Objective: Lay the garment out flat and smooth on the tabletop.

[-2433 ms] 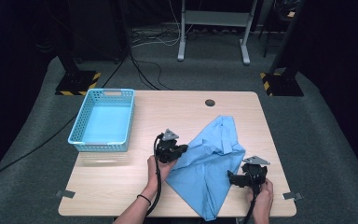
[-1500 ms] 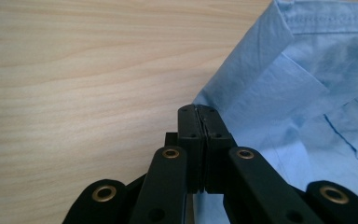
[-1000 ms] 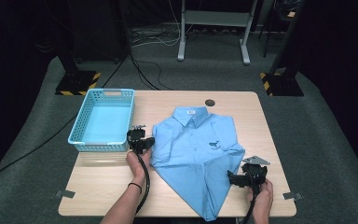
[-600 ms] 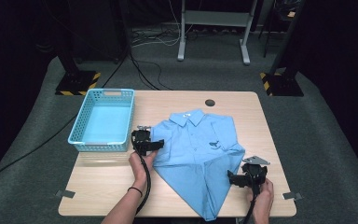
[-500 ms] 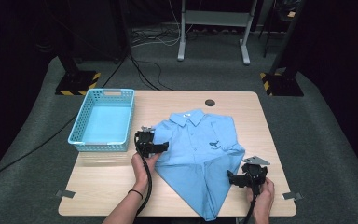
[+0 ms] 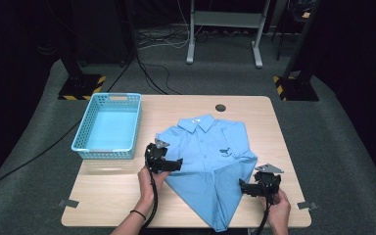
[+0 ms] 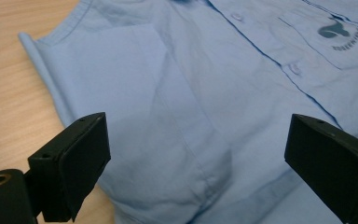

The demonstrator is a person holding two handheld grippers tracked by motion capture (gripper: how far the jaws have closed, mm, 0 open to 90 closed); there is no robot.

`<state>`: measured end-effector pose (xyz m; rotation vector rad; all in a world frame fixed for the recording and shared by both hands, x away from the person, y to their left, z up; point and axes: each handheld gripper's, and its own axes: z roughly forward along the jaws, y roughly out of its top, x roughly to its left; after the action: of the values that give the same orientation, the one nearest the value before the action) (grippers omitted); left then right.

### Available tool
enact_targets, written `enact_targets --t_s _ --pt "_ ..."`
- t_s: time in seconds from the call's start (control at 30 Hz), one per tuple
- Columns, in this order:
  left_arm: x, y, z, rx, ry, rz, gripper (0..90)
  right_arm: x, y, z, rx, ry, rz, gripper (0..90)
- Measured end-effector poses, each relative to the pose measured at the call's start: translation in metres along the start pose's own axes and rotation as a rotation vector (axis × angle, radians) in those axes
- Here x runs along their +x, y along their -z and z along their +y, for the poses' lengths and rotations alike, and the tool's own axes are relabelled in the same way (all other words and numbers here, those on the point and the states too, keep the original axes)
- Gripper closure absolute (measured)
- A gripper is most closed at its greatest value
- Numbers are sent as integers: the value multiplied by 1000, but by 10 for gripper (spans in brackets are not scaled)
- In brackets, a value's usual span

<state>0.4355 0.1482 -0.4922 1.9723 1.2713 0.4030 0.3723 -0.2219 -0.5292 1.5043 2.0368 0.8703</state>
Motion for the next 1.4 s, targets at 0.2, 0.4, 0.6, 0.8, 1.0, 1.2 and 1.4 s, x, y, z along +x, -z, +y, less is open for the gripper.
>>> enact_targets --t_s 0.2,0.4,0.6,0.8,1.0,1.2,1.4 --pt "-15 7 -10 21 -55 -43 37 -3 0 0 0 15 15 0" --pt "-34 2 -25 64 -125 -75 16 -3 2 -2 -2 -6 -6 0" --pt "-39 -5 -36 94 -129 -78 25 -4 2 -2 -1 -5 -6 0" --pt "-38 -5 -45 74 -151 -62 24 -3 3 -3 0 -9 -10 0" --pt "-38 -6 -52 28 -175 -12 26 -3 2 -2 -1 -9 -9 0" --pt "-38 -6 -52 25 -177 -13 26 -1 1 -1 -1 9 8 0" --pt "-38 -6 -52 25 -180 -17 26 -1 0 1 -8 55 5 0"
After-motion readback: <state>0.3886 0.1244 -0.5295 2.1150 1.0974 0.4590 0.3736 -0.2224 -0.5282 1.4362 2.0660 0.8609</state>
